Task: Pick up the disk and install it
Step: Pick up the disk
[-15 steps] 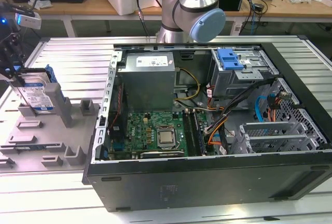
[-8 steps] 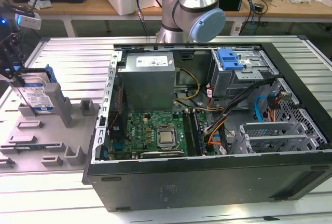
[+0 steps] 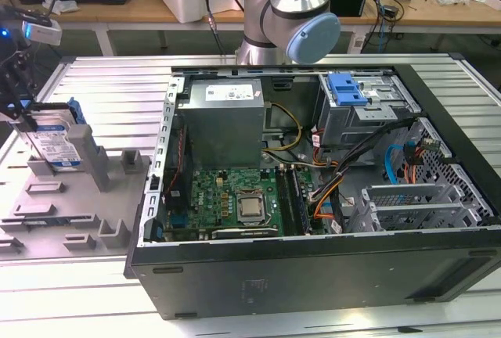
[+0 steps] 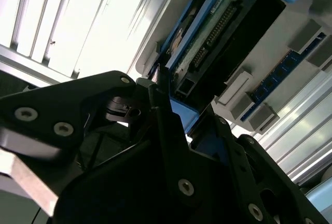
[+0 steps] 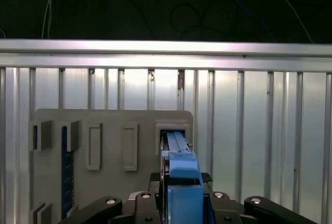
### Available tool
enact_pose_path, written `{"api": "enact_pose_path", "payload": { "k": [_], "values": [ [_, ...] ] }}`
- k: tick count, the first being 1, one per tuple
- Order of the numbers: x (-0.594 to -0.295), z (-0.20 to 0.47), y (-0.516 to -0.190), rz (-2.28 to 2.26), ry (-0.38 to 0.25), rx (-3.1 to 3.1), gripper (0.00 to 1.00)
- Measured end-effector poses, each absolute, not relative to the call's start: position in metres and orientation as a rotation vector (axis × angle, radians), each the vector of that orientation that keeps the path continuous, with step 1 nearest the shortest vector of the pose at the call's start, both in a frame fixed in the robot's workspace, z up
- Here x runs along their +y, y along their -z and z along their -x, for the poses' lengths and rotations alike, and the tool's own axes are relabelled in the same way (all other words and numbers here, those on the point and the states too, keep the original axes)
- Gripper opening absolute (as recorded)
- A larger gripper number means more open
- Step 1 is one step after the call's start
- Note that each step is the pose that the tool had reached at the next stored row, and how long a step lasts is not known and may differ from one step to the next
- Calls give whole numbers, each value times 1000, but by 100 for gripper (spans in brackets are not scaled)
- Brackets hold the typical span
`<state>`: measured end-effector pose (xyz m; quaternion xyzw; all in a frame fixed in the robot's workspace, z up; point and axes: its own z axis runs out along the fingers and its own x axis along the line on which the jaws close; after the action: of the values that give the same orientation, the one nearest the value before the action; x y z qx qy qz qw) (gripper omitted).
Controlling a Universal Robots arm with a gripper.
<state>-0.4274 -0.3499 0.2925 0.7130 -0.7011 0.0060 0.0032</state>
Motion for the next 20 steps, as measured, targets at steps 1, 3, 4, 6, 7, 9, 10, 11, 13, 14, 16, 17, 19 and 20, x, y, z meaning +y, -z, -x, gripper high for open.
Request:
{"api": "enact_pose_path", "payload": {
  "k": [1,3,4,6,7,9,10,11,13,14,16,17,19,20],
  "values": [
    [-350,427,-292,-2235,-19,-2198,37],
    [-350,428,-292,-2235,-20,-2197,37],
    [-350,428,-292,-2235,-20,-2197,37],
    [-350,428,-292,-2234,-21,-2197,37],
    [-350,428,-292,-2234,-21,-2197,37],
    [-350,428,-292,-2234,-22,-2197,37],
    [-350,428,-292,-2234,-22,-2196,37],
    [-350,428,-292,-2233,-22,-2196,37],
    [-350,428,-292,-2233,-23,-2196,37],
    [-350,428,-292,-2233,-24,-2196,37],
    [-350,428,-291,-2233,-24,-2196,37],
    [-350,428,-291,-2233,-24,-2196,37],
    [-350,428,-291,-2233,-24,-2196,37],
    [-350,428,-291,-2233,-24,-2196,37]
  ]
}}
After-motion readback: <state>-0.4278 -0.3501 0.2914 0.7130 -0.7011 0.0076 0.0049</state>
